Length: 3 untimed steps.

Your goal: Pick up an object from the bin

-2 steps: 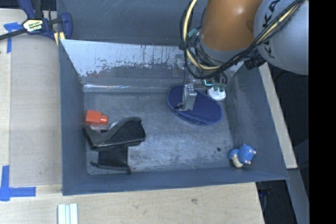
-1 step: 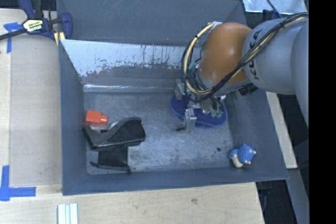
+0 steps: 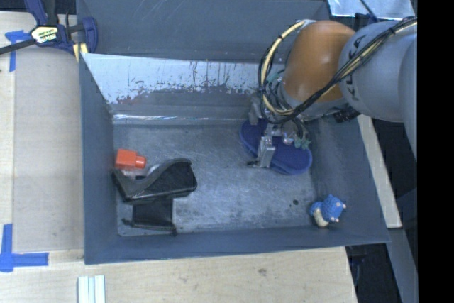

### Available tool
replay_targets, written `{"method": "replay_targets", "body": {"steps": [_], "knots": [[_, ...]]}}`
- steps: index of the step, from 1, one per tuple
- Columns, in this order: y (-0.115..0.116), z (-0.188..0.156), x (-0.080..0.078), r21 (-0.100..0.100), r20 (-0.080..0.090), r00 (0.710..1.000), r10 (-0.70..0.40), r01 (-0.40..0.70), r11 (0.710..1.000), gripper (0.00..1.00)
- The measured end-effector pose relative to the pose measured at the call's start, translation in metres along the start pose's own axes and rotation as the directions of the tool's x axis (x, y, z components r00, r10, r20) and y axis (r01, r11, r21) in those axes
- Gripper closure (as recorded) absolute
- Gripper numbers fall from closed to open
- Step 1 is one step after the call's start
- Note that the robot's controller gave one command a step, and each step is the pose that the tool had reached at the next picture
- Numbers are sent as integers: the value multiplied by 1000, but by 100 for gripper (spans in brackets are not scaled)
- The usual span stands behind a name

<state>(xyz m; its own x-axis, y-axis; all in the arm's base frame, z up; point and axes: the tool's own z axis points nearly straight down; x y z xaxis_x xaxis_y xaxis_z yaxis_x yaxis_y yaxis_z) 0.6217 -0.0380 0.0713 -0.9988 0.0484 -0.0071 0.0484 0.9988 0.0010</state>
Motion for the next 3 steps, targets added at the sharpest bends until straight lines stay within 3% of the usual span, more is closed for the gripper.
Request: {"method": "replay_targets", "body": {"steps": [1, 2, 3], "knots": [[1, -3, -1, -1, 3, 1000, 0, 0, 1000, 100], [4, -158, 34, 1, 5, 1000, 30, -30, 1000, 100], [-26, -189, 72, 2, -4, 999, 39, -39, 999, 100]]}}
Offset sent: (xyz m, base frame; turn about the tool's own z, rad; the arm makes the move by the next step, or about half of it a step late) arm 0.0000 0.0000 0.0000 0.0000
